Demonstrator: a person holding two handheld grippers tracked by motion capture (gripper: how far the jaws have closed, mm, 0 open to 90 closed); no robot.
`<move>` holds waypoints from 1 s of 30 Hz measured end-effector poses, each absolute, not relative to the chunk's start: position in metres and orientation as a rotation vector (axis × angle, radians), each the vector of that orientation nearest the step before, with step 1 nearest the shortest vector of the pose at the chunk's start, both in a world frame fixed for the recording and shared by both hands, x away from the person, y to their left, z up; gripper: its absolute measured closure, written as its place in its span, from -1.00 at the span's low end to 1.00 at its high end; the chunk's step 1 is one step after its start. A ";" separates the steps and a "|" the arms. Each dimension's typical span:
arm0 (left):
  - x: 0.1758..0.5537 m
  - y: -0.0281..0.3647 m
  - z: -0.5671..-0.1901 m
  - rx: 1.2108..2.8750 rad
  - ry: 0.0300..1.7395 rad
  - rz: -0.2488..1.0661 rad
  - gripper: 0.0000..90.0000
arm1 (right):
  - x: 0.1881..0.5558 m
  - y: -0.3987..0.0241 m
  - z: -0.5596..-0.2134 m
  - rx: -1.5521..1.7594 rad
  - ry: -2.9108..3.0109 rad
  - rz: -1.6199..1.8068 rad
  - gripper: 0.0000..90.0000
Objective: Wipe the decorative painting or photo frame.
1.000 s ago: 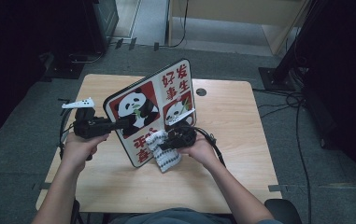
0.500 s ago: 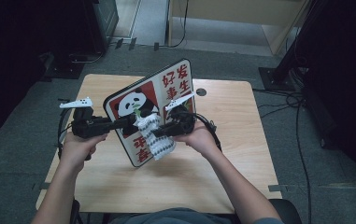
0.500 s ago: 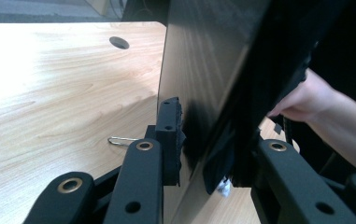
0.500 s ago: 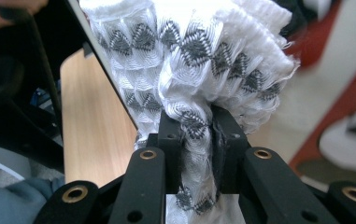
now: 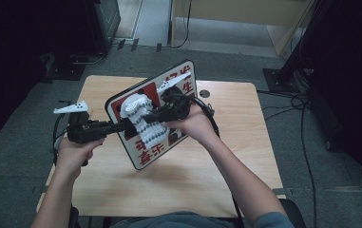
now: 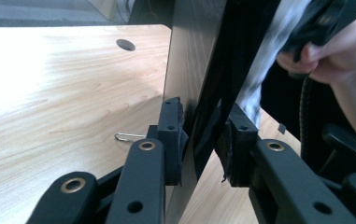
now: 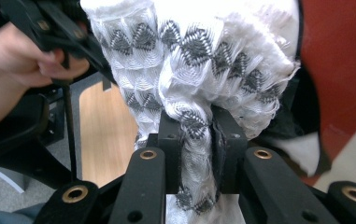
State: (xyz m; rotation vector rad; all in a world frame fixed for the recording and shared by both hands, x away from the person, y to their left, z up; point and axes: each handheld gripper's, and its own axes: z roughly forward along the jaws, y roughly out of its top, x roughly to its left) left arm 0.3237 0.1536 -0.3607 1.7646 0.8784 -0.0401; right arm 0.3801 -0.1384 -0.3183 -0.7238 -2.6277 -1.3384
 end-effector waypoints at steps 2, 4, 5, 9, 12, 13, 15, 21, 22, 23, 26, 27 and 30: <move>0.323 0.154 -0.361 1.765 0.879 -0.040 0.65 | 0.381 -0.134 -0.308 -0.711 -2.635 -1.353 0.71; 0.324 0.155 -0.361 1.766 0.878 -0.041 0.65 | 0.382 -0.131 -0.300 -0.704 -2.641 -1.362 0.71; 0.324 0.155 -0.361 1.768 0.875 -0.040 0.66 | 0.382 -0.129 -0.295 -0.694 -2.649 -1.365 0.71; 0.324 0.155 -0.361 1.768 0.863 -0.039 0.66 | 0.383 -0.120 -0.280 -0.673 -2.662 -1.378 0.71; 0.325 0.156 -0.362 1.765 0.854 -0.042 0.67 | 0.384 -0.114 -0.276 -0.670 -2.674 -1.371 0.71; 0.325 0.156 -0.362 1.766 0.853 -0.041 0.67 | 0.385 -0.112 -0.276 -0.672 -2.672 -1.364 0.71; 0.326 0.156 -0.362 1.767 0.853 -0.041 0.67 | 0.386 -0.111 -0.277 -0.675 -2.668 -1.358 0.71; 0.327 0.156 -0.361 1.767 0.853 -0.043 0.68 | 0.386 -0.110 -0.281 -0.679 -2.664 -1.354 0.71; 0.327 0.156 -0.361 1.768 0.852 -0.043 0.68 | 0.386 -0.110 -0.281 -0.680 -2.663 -1.351 0.71; 0.327 0.156 -0.361 1.770 0.850 -0.043 0.68 | 0.386 -0.109 -0.282 -0.676 -2.665 -1.349 0.71; 0.327 0.156 -0.361 1.772 0.846 -0.045 0.67 | 0.385 -0.109 -0.285 -0.662 -2.674 -1.351 0.70; 0.327 0.156 -0.361 1.772 0.846 -0.046 0.67 | 0.385 -0.109 -0.286 -0.662 -2.671 -1.351 0.70; 0.327 0.157 -0.361 1.774 0.845 -0.047 0.67 | 0.385 -0.109 -0.288 -0.664 -2.671 -1.343 0.70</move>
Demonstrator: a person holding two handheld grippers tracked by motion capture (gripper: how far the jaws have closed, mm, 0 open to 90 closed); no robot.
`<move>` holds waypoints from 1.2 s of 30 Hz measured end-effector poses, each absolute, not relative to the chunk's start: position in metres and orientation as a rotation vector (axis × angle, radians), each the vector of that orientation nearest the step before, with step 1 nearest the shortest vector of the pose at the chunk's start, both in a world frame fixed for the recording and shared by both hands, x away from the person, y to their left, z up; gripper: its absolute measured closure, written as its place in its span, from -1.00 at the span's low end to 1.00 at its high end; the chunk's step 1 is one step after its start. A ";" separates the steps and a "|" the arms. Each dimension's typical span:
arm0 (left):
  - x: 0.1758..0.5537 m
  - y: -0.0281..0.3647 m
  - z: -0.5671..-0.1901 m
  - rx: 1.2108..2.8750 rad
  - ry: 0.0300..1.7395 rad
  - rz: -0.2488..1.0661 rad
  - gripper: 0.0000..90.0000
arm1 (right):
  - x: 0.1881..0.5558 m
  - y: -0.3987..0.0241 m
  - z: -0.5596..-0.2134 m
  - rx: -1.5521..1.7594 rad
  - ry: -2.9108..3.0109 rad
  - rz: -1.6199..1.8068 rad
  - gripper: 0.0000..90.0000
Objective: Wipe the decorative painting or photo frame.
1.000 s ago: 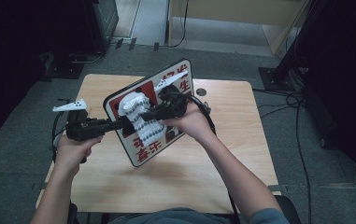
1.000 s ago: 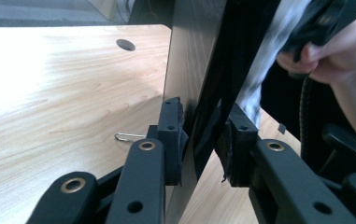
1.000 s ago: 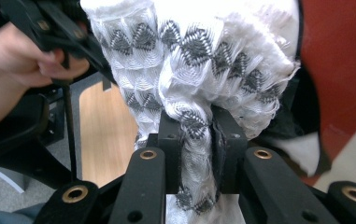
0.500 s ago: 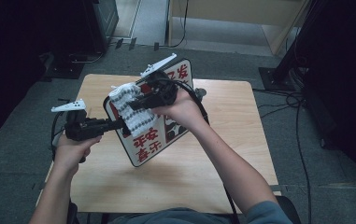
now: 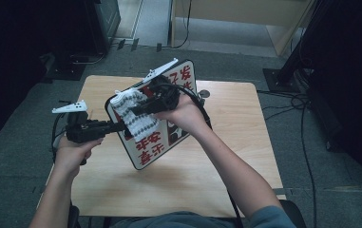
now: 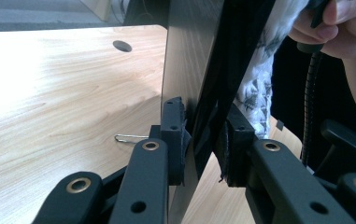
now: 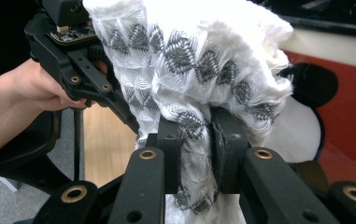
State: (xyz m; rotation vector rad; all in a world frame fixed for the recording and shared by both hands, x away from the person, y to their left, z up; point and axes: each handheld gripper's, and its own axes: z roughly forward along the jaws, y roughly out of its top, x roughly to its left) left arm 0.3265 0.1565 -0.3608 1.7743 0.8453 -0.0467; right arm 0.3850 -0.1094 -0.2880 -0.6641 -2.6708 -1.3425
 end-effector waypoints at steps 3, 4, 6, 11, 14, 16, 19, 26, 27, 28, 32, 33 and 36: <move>0.327 0.157 -0.361 1.776 0.843 -0.048 0.67 | 0.384 -0.109 -0.290 -0.667 -2.675 -1.333 0.70; 0.327 0.157 -0.361 1.776 0.842 -0.048 0.67 | 0.384 -0.109 -0.291 -0.669 -2.673 -1.334 0.70; 0.327 0.157 -0.361 1.775 0.843 -0.048 0.67 | 0.384 -0.110 -0.292 -0.672 -2.669 -1.332 0.70; 0.327 0.157 -0.361 1.773 0.846 -0.048 0.67 | 0.384 -0.111 -0.298 -0.670 -2.665 -1.328 0.70; 0.327 0.157 -0.361 1.769 0.850 -0.053 0.67 | 0.384 -0.112 -0.301 -0.673 -2.663 -1.323 0.70; 0.327 0.157 -0.361 1.769 0.849 -0.053 0.67 | 0.383 -0.112 -0.303 -0.671 -2.665 -1.317 0.70; 0.327 0.157 -0.361 1.769 0.849 -0.054 0.67 | 0.383 -0.113 -0.306 -0.670 -2.661 -1.314 0.70; 0.327 0.157 -0.361 1.770 0.848 -0.054 0.67 | 0.381 -0.115 -0.315 -0.676 -2.653 -1.308 0.70; 0.327 0.157 -0.361 1.770 0.849 -0.054 0.67 | 0.381 -0.115 -0.317 -0.676 -2.651 -1.305 0.70; 0.327 0.157 -0.361 1.770 0.849 -0.054 0.67 | 0.381 -0.115 -0.319 -0.681 -2.648 -1.299 0.70; 0.327 0.157 -0.361 1.771 0.848 -0.054 0.67 | 0.380 -0.117 -0.324 -0.685 -2.643 -1.290 0.70; 0.327 0.157 -0.361 1.769 0.849 -0.055 0.67 | 0.380 -0.117 -0.326 -0.683 -2.644 -1.289 0.70; 0.327 0.157 -0.361 1.769 0.849 -0.055 0.67 | 0.380 -0.118 -0.330 -0.694 -2.638 -1.281 0.69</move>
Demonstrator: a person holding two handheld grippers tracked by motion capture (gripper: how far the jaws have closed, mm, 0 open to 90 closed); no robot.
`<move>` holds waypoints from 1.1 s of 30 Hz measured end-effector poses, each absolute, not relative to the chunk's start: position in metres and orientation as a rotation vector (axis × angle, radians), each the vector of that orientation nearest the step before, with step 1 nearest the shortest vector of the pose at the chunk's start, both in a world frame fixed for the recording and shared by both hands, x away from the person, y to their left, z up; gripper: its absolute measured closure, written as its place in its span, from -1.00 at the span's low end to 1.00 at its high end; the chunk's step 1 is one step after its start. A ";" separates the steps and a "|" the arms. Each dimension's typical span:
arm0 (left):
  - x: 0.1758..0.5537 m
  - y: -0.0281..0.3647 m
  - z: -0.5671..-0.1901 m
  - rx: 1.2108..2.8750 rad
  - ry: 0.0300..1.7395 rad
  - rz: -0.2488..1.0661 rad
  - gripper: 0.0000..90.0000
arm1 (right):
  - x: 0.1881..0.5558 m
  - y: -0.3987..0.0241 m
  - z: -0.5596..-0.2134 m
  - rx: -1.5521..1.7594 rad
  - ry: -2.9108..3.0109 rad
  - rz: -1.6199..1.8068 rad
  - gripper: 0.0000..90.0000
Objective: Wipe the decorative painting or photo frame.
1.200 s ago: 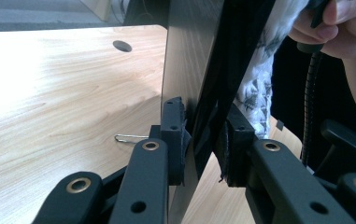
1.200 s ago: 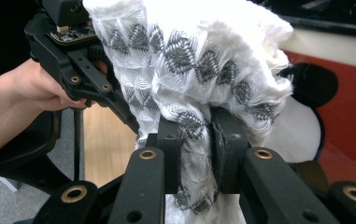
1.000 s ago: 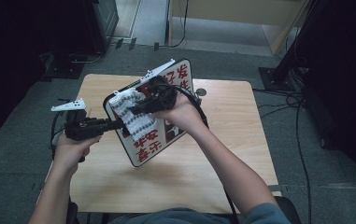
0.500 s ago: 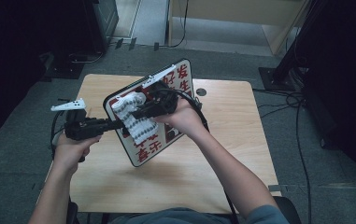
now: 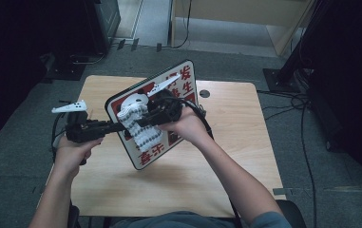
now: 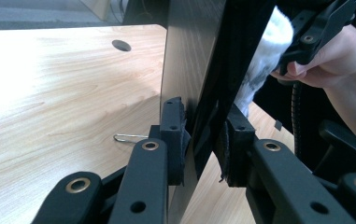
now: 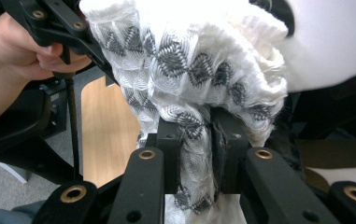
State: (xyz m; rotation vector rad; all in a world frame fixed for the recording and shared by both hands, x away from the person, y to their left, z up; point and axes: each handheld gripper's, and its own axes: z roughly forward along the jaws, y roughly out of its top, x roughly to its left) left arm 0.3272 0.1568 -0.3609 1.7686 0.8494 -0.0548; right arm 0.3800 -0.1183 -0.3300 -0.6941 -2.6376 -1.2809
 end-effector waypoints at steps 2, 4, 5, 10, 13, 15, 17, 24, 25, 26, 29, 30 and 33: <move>0.327 0.157 -0.361 1.769 0.850 -0.055 0.67 | 0.380 -0.119 -0.332 -0.698 -2.635 -1.278 0.69; 0.327 0.157 -0.361 1.767 0.851 -0.055 0.67 | 0.379 -0.119 -0.334 -0.699 -2.639 -1.271 0.69; 0.327 0.157 -0.361 1.766 0.851 -0.056 0.67 | 0.379 -0.119 -0.335 -0.697 -2.643 -1.269 0.69; 0.327 0.157 -0.361 1.768 0.850 -0.057 0.67 | 0.379 -0.120 -0.341 -0.695 -2.647 -1.253 0.69; 0.327 0.157 -0.361 1.767 0.851 -0.057 0.67 | 0.378 -0.120 -0.344 -0.697 -2.647 -1.246 0.69; 0.327 0.157 -0.361 1.767 0.851 -0.057 0.67 | 0.377 -0.120 -0.346 -0.706 -2.641 -1.240 0.69; 0.327 0.157 -0.361 1.767 0.851 -0.057 0.67 | 0.377 -0.121 -0.348 -0.703 -2.641 -1.239 0.69; 0.327 0.157 -0.361 1.769 0.851 -0.058 0.67 | 0.375 -0.122 -0.357 -0.695 -2.635 -1.243 0.69; 0.327 0.157 -0.361 1.770 0.850 -0.058 0.67 | 0.375 -0.123 -0.359 -0.697 -2.634 -1.242 0.69; 0.327 0.157 -0.361 1.768 0.852 -0.058 0.67 | 0.375 -0.123 -0.360 -0.698 -2.633 -1.241 0.69; 0.327 0.157 -0.361 1.769 0.850 -0.058 0.67 | 0.374 -0.124 -0.365 -0.697 -2.628 -1.240 0.69; 0.327 0.157 -0.361 1.770 0.850 -0.058 0.67 | 0.374 -0.124 -0.367 -0.698 -2.625 -1.242 0.69; 0.327 0.157 -0.361 1.769 0.851 -0.058 0.66 | 0.373 -0.125 -0.372 -0.696 -2.620 -1.245 0.69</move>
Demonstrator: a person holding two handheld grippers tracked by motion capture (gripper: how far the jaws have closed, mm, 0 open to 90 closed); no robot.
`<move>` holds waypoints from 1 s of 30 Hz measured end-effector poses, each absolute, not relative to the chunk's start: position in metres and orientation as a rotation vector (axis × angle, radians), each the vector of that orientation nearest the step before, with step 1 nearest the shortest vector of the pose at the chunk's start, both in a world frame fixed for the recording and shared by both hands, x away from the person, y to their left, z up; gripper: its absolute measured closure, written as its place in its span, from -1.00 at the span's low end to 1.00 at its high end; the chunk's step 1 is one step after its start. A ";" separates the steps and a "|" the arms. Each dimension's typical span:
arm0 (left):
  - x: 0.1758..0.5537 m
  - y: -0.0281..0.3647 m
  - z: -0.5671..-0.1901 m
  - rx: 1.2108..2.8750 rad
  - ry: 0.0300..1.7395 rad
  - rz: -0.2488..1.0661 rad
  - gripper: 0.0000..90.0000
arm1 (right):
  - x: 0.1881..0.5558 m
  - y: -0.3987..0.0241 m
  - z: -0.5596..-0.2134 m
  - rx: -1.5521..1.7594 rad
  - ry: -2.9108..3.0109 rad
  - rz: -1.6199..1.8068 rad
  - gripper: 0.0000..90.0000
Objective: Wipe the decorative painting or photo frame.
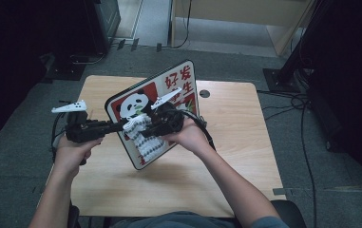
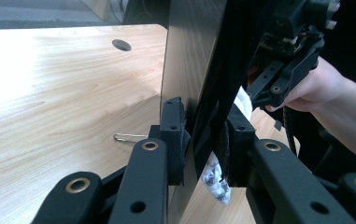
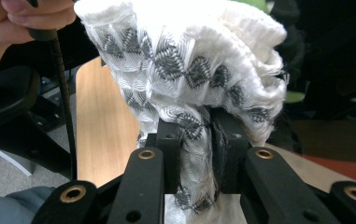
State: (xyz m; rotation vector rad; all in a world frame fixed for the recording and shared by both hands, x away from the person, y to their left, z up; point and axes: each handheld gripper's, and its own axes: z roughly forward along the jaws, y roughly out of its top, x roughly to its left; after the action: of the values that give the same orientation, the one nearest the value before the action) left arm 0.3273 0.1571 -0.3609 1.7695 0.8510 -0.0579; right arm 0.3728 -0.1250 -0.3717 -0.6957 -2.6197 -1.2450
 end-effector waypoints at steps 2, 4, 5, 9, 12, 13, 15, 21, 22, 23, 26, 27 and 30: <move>0.327 0.157 -0.361 1.768 0.852 -0.060 0.66 | 0.372 -0.126 -0.375 -0.696 -2.616 -1.246 0.69; 0.327 0.157 -0.361 1.769 0.852 -0.061 0.66 | 0.371 -0.127 -0.377 -0.699 -2.610 -1.249 0.69; 0.327 0.157 -0.361 1.771 0.850 -0.061 0.66 | 0.371 -0.127 -0.379 -0.696 -2.608 -1.255 0.69; 0.327 0.157 -0.361 1.770 0.851 -0.061 0.66 | 0.369 -0.128 -0.387 -0.702 -2.603 -1.257 0.69; 0.328 0.157 -0.361 1.770 0.852 -0.061 0.66 | 0.368 -0.129 -0.391 -0.713 -2.593 -1.257 0.69; 0.328 0.157 -0.361 1.769 0.852 -0.061 0.66 | 0.368 -0.129 -0.393 -0.708 -2.594 -1.254 0.69; 0.328 0.157 -0.361 1.769 0.851 -0.061 0.66 | 0.367 -0.129 -0.395 -0.712 -2.599 -1.249 0.69; 0.327 0.157 -0.361 1.768 0.852 -0.062 0.66 | 0.365 -0.130 -0.402 -0.714 -2.590 -1.255 0.69; 0.327 0.157 -0.361 1.768 0.853 -0.062 0.66 | 0.364 -0.131 -0.403 -0.712 -2.591 -1.255 0.69; 0.327 0.157 -0.361 1.770 0.852 -0.062 0.66 | 0.364 -0.131 -0.405 -0.715 -2.589 -1.256 0.69; 0.328 0.157 -0.361 1.769 0.853 -0.062 0.66 | 0.363 -0.131 -0.410 -0.721 -2.587 -1.243 0.69; 0.327 0.157 -0.361 1.767 0.854 -0.061 0.66 | 0.363 -0.131 -0.411 -0.721 -2.586 -1.243 0.69; 0.328 0.157 -0.361 1.767 0.855 -0.060 0.66 | 0.361 -0.133 -0.416 -0.732 -2.581 -1.248 0.69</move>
State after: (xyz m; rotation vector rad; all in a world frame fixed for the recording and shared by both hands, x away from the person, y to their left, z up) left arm 0.3276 0.1570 -0.3608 1.7670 0.8548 -0.0598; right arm 0.3611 -0.1325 -0.4159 -0.7322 -2.5806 -1.2484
